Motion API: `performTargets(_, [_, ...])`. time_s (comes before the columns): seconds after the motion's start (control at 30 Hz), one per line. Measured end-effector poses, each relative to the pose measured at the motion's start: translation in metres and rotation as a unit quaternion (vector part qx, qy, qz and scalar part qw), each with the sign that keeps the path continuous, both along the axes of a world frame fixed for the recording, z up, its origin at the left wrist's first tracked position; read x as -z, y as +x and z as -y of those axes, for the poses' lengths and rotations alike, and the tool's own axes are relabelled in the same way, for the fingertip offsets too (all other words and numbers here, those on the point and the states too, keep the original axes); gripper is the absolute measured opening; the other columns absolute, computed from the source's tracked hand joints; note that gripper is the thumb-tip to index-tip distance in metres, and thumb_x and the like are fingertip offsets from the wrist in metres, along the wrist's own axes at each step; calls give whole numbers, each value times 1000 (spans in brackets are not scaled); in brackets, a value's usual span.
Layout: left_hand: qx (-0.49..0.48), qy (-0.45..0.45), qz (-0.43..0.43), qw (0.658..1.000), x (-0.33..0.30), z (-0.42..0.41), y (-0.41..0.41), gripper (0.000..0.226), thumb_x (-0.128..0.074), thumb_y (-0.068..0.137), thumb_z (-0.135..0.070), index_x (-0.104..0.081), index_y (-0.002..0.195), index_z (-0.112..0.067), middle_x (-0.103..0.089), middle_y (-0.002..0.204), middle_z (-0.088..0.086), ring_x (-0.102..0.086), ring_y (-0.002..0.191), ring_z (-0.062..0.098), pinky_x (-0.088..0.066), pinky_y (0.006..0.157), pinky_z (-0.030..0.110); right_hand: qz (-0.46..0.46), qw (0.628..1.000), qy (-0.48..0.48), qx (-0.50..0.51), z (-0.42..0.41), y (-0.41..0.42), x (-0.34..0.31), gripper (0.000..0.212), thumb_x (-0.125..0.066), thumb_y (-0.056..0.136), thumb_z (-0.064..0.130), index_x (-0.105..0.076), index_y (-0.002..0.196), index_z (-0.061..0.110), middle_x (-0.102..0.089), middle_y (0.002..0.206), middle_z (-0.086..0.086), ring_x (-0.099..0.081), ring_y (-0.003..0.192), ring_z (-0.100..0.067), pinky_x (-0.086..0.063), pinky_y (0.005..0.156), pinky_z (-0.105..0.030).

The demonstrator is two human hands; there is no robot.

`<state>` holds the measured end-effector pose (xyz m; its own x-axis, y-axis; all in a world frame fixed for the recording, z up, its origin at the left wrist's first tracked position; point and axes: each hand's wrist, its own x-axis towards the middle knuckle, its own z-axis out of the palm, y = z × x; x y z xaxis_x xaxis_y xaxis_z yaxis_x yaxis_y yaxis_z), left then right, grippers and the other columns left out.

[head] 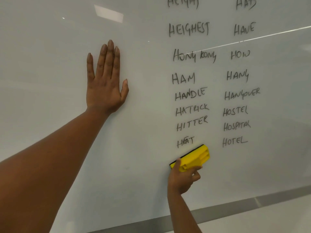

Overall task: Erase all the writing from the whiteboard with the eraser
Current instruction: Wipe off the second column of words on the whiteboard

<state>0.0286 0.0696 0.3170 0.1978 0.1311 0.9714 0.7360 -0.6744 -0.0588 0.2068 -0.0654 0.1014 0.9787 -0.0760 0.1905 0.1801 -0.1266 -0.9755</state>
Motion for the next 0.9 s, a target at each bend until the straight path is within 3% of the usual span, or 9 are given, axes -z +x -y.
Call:
performTargets(0.1, [5,-1,-1,1000,0,0,-1,67,-24,94,-35,-4,149,-3,-4,157,16,-1,145,26,3,115,47,48,999,2,-19,4,-8,18,90,-63,81,46,-19,147,4,-37,129,-24,-53,101,-47,-48,74,-48])
performTargets(0.27, [1,0,-2,1000,0,0,0,68,-23,94,-36,-4,149,-3,-4,157,16,-1,145,25,4,115,46,-70,996,55,32,8,32,-11,82,-56,90,39,-10,148,3,-29,137,-23,-48,108,-48,-43,86,-50])
performTargets(0.33, [0,-1,-1,1000,0,0,0,68,-23,94,-36,-3,150,-3,-4,157,16,-1,145,25,4,115,46,-72,995,61,41,6,35,-25,83,-55,90,41,-9,148,4,-29,137,-22,-48,109,-47,-43,86,-49])
performTargets(0.4, [-1,-2,1,1000,1,0,0,68,-24,94,-36,-3,150,-3,-4,157,16,-1,145,25,5,115,46,-35,997,61,36,3,26,-37,84,-58,88,40,-11,148,4,-30,137,-21,-49,108,-44,-43,84,-46])
performTargets(0.5, [-2,-5,0,1000,0,0,0,68,-23,94,-37,-2,150,-3,-3,157,16,-1,145,25,5,115,46,107,993,48,17,-11,-4,-44,85,-64,84,40,-20,145,2,-39,127,-24,-52,102,-43,-47,74,-44])
performTargets(0.67, [3,-3,0,1000,1,0,-1,68,-23,93,-36,-4,149,-3,-5,157,16,-2,145,26,5,115,46,297,955,-17,-14,-11,-29,-19,79,-50,81,47,-28,142,2,-48,115,-22,-52,96,-33,-47,65,-30])
performTargets(0.77, [2,-1,-1,1000,1,-1,-1,69,-23,92,-36,-4,149,-3,-5,157,16,-2,145,25,6,115,45,318,947,-35,1,-3,-12,-14,76,-49,82,47,-28,143,5,-48,117,-21,-50,99,-32,-51,64,-35])
performTargets(0.9, [3,5,2,1000,1,-1,0,68,-25,93,-35,-5,149,-3,-6,157,16,-3,145,25,7,115,43,233,972,25,29,-4,8,-36,80,-56,80,39,-26,143,-1,-45,119,-29,-50,100,-45,-50,69,-45])
